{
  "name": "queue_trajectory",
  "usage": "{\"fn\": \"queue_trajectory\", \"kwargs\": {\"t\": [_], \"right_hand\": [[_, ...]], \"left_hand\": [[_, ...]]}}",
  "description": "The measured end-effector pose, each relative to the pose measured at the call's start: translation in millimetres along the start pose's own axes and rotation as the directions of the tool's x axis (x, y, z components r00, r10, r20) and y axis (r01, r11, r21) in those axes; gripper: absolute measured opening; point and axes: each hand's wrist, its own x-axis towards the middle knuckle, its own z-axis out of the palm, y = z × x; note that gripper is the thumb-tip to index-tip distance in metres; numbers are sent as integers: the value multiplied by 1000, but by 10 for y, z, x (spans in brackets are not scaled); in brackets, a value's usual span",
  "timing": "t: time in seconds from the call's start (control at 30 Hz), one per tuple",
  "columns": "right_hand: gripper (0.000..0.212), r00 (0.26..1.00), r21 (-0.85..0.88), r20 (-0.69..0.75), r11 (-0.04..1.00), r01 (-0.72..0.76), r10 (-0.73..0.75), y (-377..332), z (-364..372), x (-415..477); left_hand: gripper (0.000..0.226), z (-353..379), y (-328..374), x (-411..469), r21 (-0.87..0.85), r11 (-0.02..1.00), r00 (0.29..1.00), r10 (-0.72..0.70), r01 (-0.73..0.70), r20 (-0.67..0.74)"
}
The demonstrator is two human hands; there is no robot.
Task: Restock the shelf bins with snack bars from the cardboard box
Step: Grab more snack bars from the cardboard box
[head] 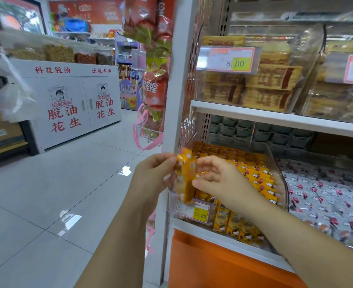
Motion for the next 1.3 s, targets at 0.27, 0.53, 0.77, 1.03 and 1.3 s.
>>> {"fn": "queue_trajectory", "kwargs": {"t": [0.27, 0.53, 0.77, 1.03, 1.3], "right_hand": [[40, 998, 17, 48, 999, 28, -29, 29, 100, -12], [27, 943, -41, -302, 990, 136, -142, -6, 2, 288], [22, 959, -115, -264, 990, 79, -107, 169, 82, 533], [21, 999, -445, 32, 895, 32, -20, 346, 163, 582], [46, 992, -637, 124, 765, 89, -12, 287, -49, 456]], "left_hand": [[6, 121, -136, -17, 228, 969, 994, 110, -101, -26], [10, -20, -174, 33, 356, 929, 971, 169, -99, -171], [11, -113, -355, -7, 585, 811, 993, 47, 27, -110], [13, -108, -375, 18, 589, 807, 994, 36, 34, -106], [12, -100, -381, 17, 638, 769, 992, 61, 22, -107]]}}
